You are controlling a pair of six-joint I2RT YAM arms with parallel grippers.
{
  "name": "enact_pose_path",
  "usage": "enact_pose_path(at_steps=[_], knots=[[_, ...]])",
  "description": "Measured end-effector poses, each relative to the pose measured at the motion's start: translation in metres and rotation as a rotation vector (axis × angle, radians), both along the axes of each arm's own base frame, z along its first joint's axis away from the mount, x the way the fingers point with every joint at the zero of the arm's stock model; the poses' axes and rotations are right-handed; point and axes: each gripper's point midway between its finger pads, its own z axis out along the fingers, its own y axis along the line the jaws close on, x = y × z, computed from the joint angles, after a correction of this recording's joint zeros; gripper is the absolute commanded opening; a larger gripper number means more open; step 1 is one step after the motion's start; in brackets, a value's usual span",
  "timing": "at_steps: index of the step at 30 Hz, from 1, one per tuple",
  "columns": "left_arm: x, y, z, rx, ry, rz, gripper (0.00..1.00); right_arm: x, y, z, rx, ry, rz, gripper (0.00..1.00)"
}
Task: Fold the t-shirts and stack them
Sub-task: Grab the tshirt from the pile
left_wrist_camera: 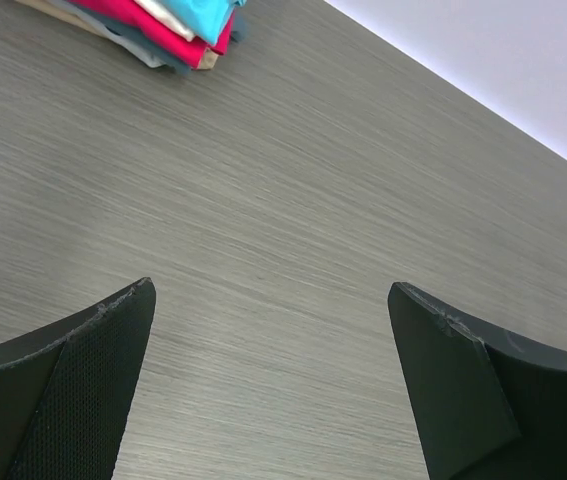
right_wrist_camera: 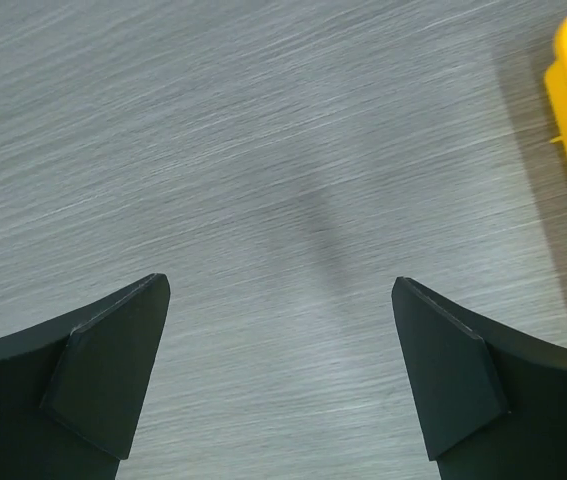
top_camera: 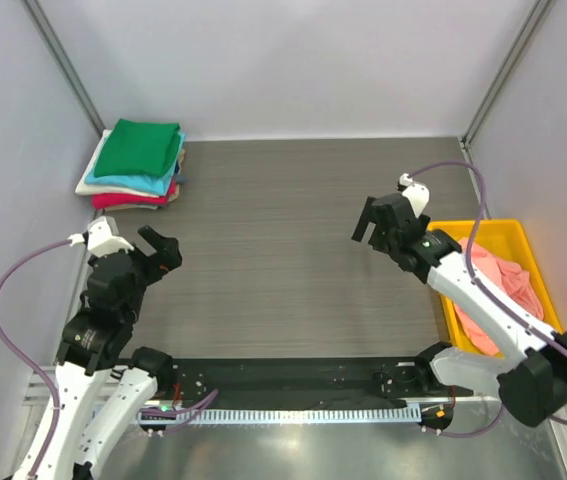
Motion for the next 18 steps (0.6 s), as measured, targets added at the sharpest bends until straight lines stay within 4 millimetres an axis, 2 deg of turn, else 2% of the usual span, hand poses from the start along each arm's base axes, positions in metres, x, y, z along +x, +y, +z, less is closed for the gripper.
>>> enact_pose_path(at_steps=[2, 5, 8, 12, 15, 18], knots=[[0.000, 0.000, 0.000, 0.001, -0.001, 0.002, 1.00, -0.008, -0.006, 0.007, 0.008, -0.029, 0.000, 1.00], [0.000, 0.000, 0.002, 0.000, -0.008, -0.005, 1.00, -0.016, -0.009, 0.029, 0.044, -0.097, 0.006, 1.00], [0.001, -0.006, 0.006, -0.018, -0.025, -0.032, 1.00, -0.024, -0.013, 0.051, 0.080, -0.165, 0.008, 1.00], [0.001, -0.016, 0.008, -0.048, -0.031, -0.079, 1.00, -0.036, -0.025, 0.070, 0.090, -0.228, -0.013, 1.00], [0.001, -0.031, 0.011, -0.060, -0.049, -0.166, 1.00, -0.045, -0.049, 0.070, 0.032, -0.226, -0.102, 1.00], [0.001, -0.036, 0.011, -0.048, -0.049, -0.198, 1.00, -0.052, -0.083, 0.061, -0.054, -0.178, -0.226, 1.00]])
